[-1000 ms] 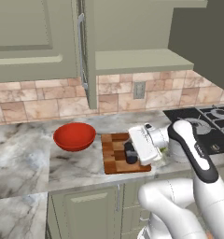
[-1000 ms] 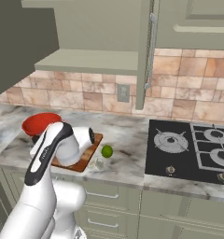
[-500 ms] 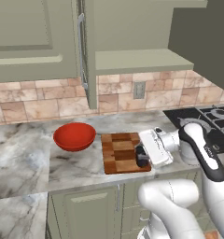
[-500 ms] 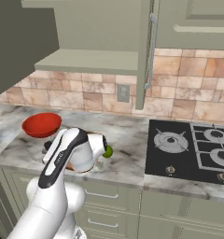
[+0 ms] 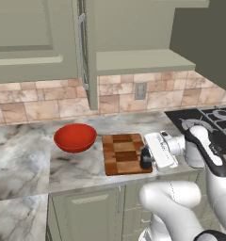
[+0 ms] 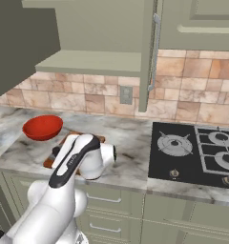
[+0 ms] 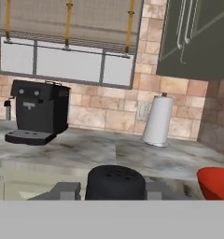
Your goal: Open the cabinet. Place the bowl and condiment on the counter. Then place the lime and garlic on the cutting board.
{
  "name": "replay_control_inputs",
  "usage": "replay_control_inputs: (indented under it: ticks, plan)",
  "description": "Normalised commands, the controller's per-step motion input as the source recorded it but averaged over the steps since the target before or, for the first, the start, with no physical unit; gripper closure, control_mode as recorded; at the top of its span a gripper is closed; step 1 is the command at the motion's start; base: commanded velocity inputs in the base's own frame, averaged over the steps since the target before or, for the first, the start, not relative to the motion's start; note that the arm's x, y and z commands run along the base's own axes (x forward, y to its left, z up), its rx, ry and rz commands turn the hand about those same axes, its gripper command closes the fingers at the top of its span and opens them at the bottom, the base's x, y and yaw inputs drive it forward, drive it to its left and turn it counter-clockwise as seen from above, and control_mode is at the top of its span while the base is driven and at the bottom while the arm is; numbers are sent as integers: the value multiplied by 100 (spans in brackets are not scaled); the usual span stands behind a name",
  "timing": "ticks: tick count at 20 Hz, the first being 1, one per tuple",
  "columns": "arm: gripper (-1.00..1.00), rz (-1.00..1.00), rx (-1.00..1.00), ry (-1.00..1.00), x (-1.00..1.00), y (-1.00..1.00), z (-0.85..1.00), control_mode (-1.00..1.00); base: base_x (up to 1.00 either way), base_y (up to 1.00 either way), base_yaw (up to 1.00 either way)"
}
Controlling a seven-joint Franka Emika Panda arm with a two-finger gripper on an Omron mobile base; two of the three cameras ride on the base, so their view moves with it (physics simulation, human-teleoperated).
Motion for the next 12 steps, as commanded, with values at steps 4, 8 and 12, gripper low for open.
replay_control_inputs:
  ticks: [4,8,12]
  plan:
    - [100,0,8,-8,23,0,-11,-100,0,0,0]
    - [100,0,6,-6,23,0,-9,-100,0,0,0]
    - [100,0,5,-3,32,0,-10,-100,0,0,0]
